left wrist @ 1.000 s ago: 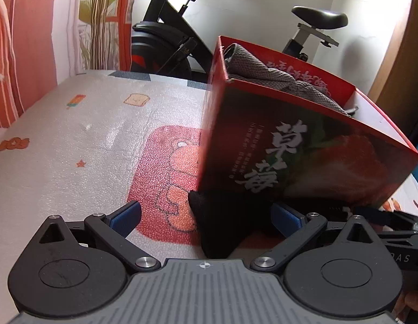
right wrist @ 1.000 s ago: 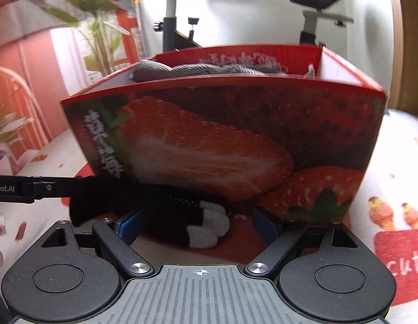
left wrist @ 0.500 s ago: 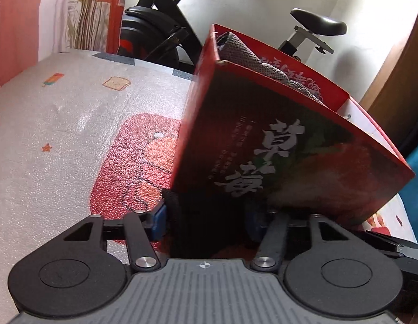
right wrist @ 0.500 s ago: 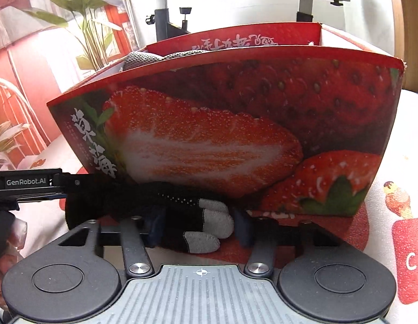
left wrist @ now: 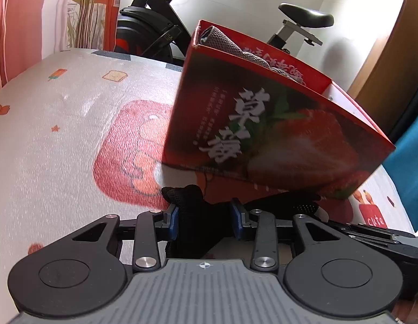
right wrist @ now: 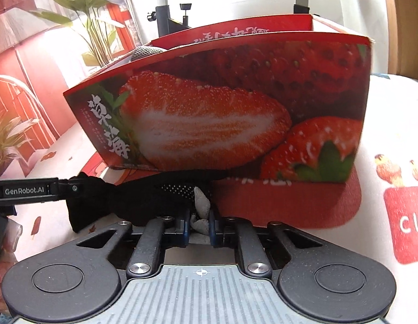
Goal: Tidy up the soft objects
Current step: 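Close both grippers on the black gloves, then lift the black gloves with both grippers and lower them into the box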
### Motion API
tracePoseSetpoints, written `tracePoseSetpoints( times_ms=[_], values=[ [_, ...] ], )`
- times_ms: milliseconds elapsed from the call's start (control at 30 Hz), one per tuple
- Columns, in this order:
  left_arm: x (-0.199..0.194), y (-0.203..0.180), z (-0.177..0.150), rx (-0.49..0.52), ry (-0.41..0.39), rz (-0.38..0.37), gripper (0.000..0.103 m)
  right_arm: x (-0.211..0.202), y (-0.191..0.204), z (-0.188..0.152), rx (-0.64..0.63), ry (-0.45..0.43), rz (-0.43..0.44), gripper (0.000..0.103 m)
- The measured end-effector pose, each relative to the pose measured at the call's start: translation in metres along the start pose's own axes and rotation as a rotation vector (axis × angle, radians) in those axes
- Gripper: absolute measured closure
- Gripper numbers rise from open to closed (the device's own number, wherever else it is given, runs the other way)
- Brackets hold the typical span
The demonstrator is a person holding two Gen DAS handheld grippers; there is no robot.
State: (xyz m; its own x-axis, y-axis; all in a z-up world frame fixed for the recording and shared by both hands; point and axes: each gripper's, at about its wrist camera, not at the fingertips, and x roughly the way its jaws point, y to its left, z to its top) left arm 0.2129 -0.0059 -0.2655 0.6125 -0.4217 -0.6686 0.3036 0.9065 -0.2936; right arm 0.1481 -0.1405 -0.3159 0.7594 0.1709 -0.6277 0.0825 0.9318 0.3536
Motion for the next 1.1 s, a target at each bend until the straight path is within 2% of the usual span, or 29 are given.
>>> tracePoseSetpoints(
  times_ms=[500,1100],
  values=[
    [-0.03,-0.013,-0.034,0.049,-0.015,-0.01,0.066,-0.035,0.003,-0.033,-0.014,-0.027,0.007,0.092],
    [-0.032,-0.008,-0.04,0.024,-0.024,-0.019,0.066,-0.037,0.006,-0.038,-0.028,-0.036,0.011,0.091]
  ],
)
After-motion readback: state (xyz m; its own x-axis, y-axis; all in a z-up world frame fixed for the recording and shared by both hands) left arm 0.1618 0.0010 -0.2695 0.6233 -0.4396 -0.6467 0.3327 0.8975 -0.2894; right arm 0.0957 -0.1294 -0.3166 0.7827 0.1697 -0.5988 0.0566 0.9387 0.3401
